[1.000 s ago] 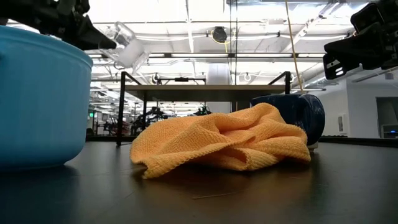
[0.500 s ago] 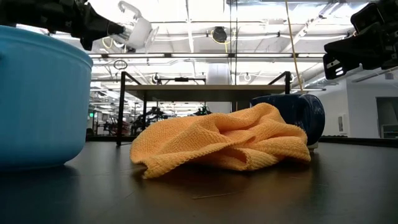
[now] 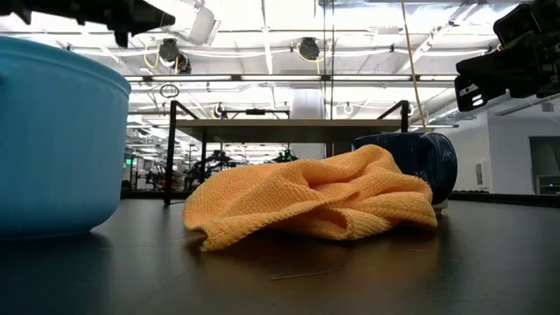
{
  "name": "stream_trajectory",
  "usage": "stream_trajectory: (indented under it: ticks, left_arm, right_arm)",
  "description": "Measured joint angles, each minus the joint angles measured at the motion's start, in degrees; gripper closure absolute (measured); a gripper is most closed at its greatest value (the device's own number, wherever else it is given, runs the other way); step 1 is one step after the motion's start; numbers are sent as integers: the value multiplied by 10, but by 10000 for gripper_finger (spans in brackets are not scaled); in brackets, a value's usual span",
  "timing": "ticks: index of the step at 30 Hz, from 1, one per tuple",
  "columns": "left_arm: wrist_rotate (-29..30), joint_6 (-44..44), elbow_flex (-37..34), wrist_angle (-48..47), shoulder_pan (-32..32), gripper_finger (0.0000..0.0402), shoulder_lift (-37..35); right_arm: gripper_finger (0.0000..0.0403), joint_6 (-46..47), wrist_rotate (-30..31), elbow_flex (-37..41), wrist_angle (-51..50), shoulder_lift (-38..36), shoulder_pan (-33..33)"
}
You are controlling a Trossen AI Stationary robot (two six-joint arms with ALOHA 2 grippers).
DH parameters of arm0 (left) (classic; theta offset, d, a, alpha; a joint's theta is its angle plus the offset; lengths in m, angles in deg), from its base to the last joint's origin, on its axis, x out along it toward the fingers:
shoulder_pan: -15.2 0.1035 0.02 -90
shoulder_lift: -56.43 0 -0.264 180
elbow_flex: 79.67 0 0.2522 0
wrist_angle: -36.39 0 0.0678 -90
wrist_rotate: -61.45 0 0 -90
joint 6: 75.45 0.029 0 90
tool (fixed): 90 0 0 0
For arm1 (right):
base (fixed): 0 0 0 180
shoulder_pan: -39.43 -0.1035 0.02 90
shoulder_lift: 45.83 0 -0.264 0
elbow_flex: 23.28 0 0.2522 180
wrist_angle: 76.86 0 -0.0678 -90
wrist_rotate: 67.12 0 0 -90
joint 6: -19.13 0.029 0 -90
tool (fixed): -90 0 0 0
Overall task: Stack small to large cups/mugs on shelf
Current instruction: Put the transparent mug on the shelf
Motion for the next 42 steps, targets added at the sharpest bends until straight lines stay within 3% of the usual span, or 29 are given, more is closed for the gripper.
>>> stream_trajectory:
  ticks: [8, 16, 26, 42]
  left_arm:
    - [-33, 17, 101, -51, 56, 401, 95]
    - [-115, -1, 191, -63, 125, 401, 181]
    - [-204, -15, 301, -186, 196, 401, 241]
    - [-212, -1, 320, -218, 264, 401, 253]
  right_arm:
    - [403, 0, 0, 0, 2, 0, 0]
    - [403, 0, 0, 0, 3, 0, 0]
    - [403, 0, 0, 0, 3, 0, 0]
    - [403, 0, 0, 0, 3, 0, 0]
